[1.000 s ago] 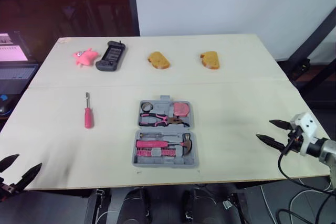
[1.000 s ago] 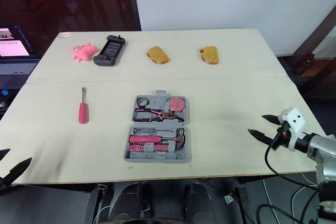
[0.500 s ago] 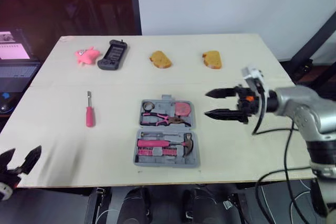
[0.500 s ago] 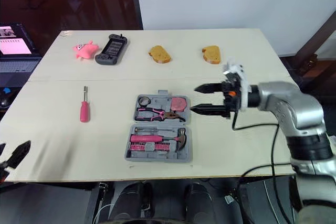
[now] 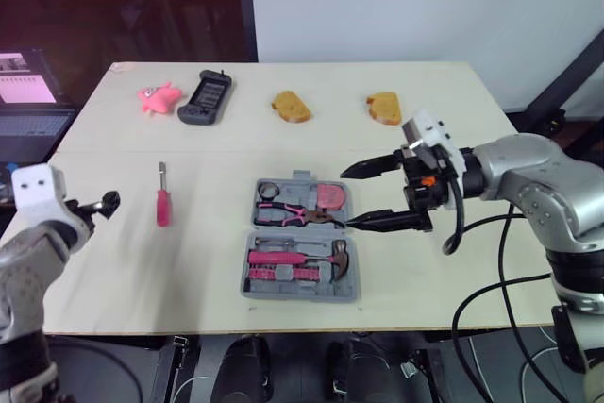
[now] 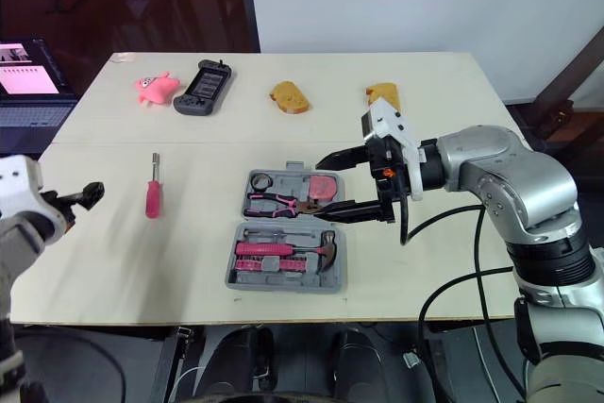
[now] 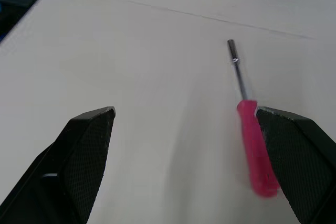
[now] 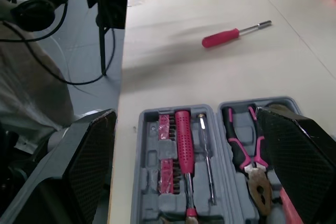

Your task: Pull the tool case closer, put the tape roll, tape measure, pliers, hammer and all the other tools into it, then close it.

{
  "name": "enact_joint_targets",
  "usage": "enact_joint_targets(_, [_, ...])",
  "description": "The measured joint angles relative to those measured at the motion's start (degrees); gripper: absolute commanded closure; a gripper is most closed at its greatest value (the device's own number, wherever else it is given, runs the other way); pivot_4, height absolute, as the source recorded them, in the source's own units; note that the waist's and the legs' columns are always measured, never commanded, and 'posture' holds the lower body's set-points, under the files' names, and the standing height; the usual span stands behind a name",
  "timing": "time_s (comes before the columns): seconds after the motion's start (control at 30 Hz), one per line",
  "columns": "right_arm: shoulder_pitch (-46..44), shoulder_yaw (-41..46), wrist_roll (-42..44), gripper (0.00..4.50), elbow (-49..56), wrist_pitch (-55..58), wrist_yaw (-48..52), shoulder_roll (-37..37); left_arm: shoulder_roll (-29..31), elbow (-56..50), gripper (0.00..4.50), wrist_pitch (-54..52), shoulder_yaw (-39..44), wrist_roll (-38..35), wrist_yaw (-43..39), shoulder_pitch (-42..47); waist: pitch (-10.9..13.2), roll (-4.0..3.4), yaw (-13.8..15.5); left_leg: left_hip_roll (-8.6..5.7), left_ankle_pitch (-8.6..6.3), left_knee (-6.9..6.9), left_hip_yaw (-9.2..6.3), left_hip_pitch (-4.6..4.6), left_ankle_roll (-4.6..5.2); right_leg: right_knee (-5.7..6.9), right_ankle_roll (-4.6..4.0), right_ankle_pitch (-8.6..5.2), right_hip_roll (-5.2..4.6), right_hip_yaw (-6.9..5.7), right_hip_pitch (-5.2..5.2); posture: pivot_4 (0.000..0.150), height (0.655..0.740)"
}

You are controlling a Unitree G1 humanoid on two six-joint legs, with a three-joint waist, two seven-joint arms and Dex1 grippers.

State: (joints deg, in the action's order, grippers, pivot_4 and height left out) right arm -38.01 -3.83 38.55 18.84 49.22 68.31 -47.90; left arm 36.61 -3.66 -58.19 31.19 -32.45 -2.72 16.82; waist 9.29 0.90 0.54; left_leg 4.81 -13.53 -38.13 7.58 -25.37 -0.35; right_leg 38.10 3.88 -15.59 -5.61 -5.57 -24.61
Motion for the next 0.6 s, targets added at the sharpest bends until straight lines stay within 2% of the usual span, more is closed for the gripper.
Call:
enact_joint_targets(0.23, [1.1, 1.3, 0.0, 0.02, 1.4, 1.5, -4.1, -1.1, -3.3, 14.8, 0.00, 0.2, -5.8, 4.8, 0.8, 11.8, 0.1, 0.13, 0.1, -0.01, 0.04, -0.02, 0.07, 0.00, -0.05, 0.01, 0.04, 0.03, 0.02, -0.01, 0.04, 0.150, 0.7188])
enact_joint_targets(0.6, [-0.2, 1.9, -0.1, 0.02, 0.5, 3.5, -8.5, -0.9, -8.7, 26.6, 0.00, 5.5, -10.7, 11.8, 2.9, 19.5, 0.1, 0.23, -0.1, 0.00, 0.06, -0.02, 0.07, 0.00, -0.07, 0.03, 0.05, 0.04, 0.04, -0.01, 0.04, 0.150, 0.7188])
